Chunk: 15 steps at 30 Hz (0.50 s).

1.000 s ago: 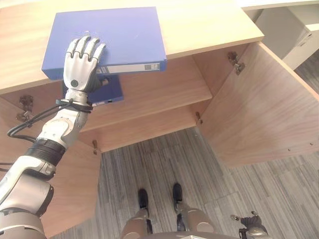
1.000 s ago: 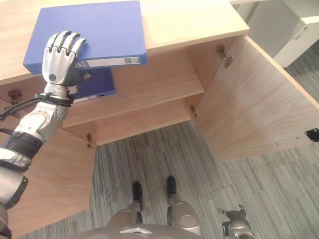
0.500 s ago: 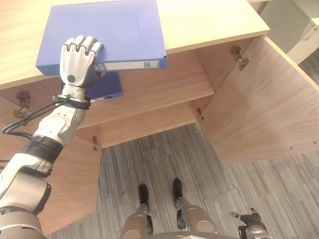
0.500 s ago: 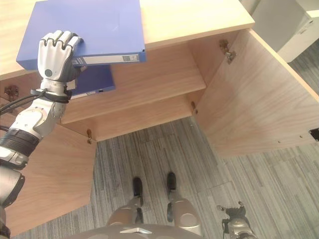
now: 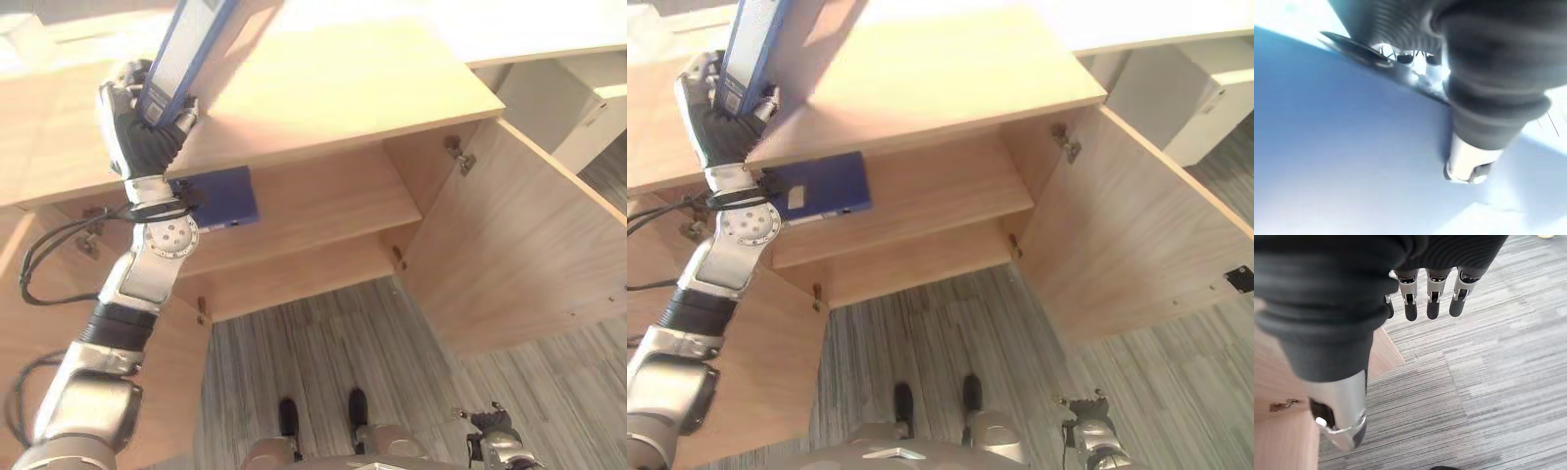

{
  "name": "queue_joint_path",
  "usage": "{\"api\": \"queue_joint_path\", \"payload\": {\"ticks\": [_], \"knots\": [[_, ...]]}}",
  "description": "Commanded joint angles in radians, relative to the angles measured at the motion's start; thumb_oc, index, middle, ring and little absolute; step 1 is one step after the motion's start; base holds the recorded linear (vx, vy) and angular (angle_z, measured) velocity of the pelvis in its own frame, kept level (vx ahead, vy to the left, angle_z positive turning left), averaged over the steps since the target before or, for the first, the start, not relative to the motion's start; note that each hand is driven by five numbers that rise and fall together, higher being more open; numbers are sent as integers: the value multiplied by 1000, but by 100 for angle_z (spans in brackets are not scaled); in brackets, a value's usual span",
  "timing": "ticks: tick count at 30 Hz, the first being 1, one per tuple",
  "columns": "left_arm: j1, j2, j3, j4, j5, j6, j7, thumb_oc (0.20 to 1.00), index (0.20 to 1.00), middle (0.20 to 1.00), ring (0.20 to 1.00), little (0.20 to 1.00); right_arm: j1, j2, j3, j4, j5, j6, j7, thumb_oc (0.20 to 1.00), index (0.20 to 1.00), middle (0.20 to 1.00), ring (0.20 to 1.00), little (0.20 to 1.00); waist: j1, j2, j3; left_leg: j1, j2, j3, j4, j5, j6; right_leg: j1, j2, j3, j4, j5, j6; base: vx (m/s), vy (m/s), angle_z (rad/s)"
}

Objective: Put the empty folder in the office cabinet

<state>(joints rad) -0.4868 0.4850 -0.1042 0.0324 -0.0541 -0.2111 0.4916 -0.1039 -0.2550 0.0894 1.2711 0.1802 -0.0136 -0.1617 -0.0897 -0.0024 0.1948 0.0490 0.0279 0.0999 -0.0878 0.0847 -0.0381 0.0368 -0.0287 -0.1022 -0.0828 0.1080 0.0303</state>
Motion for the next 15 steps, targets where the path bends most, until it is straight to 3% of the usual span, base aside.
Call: {"api": "queue_joint_path", "payload": {"ticks": [1, 8, 11, 13, 15], "knots": [[-6, -30, -3, -28, -368, -141, -113, 200, 200, 200, 200, 200, -15, -40, 17, 35, 51, 5, 4, 1000, 1000, 1000, 1000, 1000, 19, 20, -125, -2, 54, 15, 1, -85, -59, 26, -106, 37, 60, -174, 118, 29, 33, -8], [100, -53, -44, -124, -626, -111, -247, 200, 200, 200, 200, 200, -78, -54, 68, -176, 127, -6, 29, 1000, 1000, 1000, 1000, 1000, 38, 22, -151, 32, 42, 8, 1, -92, -54, 69, -121, 31, 69, -181, 117, 0, 0, 1], [208, -26, -72, -174, -735, -70, -338, 200, 200, 200, 200, 200, -111, -128, 73, -428, 227, -41, 60, 1000, 1000, 1000, 1000, 1000, 51, 20, -158, 41, 44, 4, 1, -90, -54, 81, -126, 26, 72, -182, 116, 0, 0, 0], [228, -21, -74, -180, -756, -63, -357, 200, 200, 200, 200, 200, -115, -142, 69, -470, 250, -50, 66, 1000, 1000, 1000, 1000, 1000, 52, 19, -159, 44, 43, 3, 1, -91, -53, 85, -127, 25, 72, -183, 116, 9, 2, 3], [286, 19, -86, -191, -814, -39, -399, 200, 200, 200, 200, 200, -170, -201, 32, -595, 390, -80, 72, 1000, 1000, 1000, 1000, 1000, 62, 11, -164, 48, 43, 0, 1, -92, -52, 91, -129, 21, 70, -182, 118, 21, 4, 12]]}}
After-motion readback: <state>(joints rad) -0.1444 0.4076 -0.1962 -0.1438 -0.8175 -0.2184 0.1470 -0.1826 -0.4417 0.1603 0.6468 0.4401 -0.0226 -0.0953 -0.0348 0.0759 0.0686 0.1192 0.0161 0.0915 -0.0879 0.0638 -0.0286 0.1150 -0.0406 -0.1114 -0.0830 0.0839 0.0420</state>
